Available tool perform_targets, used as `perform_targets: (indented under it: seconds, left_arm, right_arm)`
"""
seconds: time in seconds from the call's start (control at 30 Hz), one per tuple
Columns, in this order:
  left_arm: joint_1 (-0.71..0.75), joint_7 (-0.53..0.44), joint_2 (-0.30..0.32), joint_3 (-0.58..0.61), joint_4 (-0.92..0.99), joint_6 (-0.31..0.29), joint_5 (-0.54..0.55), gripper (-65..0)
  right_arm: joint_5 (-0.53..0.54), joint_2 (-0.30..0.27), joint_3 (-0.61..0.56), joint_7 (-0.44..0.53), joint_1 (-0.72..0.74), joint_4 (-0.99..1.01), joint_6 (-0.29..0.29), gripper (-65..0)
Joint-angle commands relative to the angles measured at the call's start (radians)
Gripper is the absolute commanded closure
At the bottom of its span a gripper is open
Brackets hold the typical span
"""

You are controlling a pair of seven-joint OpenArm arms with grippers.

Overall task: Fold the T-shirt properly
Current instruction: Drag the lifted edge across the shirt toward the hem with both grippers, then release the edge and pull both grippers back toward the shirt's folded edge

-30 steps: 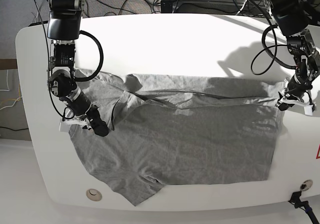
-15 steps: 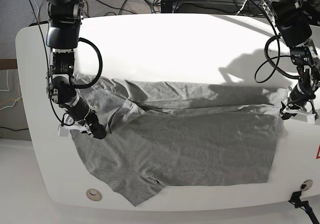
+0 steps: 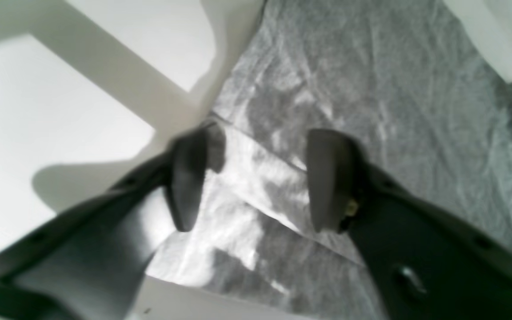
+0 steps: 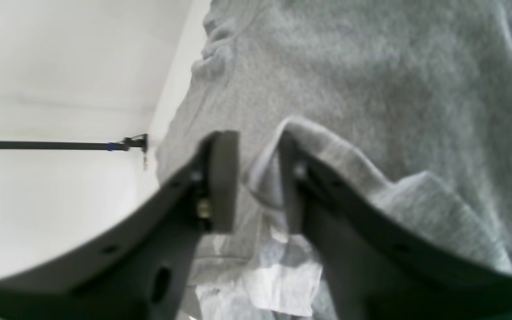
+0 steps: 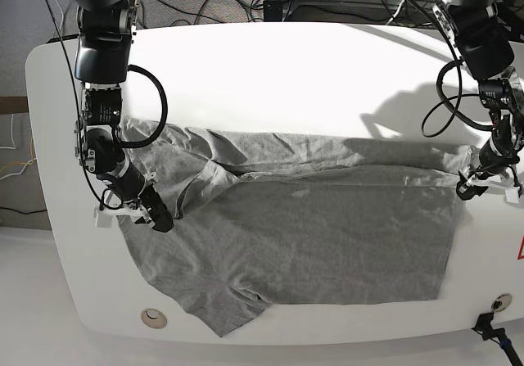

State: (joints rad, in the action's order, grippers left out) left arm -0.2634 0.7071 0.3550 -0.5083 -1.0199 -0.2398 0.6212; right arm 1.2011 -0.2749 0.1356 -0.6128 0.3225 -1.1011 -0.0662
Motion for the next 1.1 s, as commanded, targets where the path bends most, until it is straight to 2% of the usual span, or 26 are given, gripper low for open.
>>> perform_targets:
  seconds: [0.0,0.03,0.07,0.1,0.23,0.37,0.53,0.73,0.9,0.93,1.0,1.07]
  left_arm:
    - [-0.058,-0.025,0.022,-0.002,-0.018,-0.005,-0.057,-47.7]
    - [-0.067,-0.025,0.022,-0.002,-0.02,-0.005,-0.102,-51.1]
    - [-0.08,-0.025,0.022,-0.002,-0.026,-0.01,-0.145,-51.4]
    - [-0.095,-0.025,0.022,-0.005,-0.026,-0.011,-0.176,-51.7]
    - [-0.101,-0.065,0.04,-0.005,-0.098,-0.011,-0.229,-51.7]
    - [0.019,-0.129,0.062,0.026,-0.259,-0.013,-0.252,-51.5]
    - [0.2,-0.238,0.071,0.096,-0.412,-0.013,-0.318,-51.5]
    - [0.347,-0.271,0.071,0.096,-0.475,-0.013,-0.318,-51.5]
    - [0.404,-0.271,0.071,0.093,-0.518,-0.013,-0.318,-51.5]
    - [0.407,-0.271,0.071,0.093,-0.521,-0.013,-0.318,-51.5]
    - [0.411,-0.271,0.071,0.093,-0.521,-0.013,-0.318,-51.5]
    - [0.411,-0.271,0.071,0.093,-0.521,-0.013,-0.318,-51.5]
  right_arm:
    - [-0.027,-0.014,0.002,0.008,0.039,-0.017,-0.014,-33.9]
    - [-0.05,-0.016,0.002,0.008,0.046,-0.021,-0.014,-41.4]
    - [-0.069,-0.017,0.002,0.008,0.046,-0.024,-0.014,-47.3]
    - [-0.085,-0.021,0.002,0.008,0.045,-0.027,-0.014,-50.3]
    - [-0.1,-0.09,0.0,-0.058,0.011,-0.11,-0.019,-50.4]
    - [-0.126,-0.171,0.0,-0.127,-0.064,-0.287,-0.019,-50.4]
    - [-0.297,-0.235,0.003,-0.137,-0.207,-0.494,-0.021,-50.4]
    - [-0.493,-0.235,0.008,-0.135,-0.372,-0.595,-0.022,-50.4]
    - [-0.623,-0.234,0.008,-0.097,-0.422,-0.59,-0.024,-50.4]
    - [-0.645,-0.234,0.008,-0.088,-0.423,-0.586,-0.031,-50.4]
    - [-0.672,-0.232,0.009,-0.083,-0.417,-0.557,-0.082,-50.4]
    - [-0.68,-0.211,0.016,-0.077,-0.409,-0.511,-0.113,-50.4]
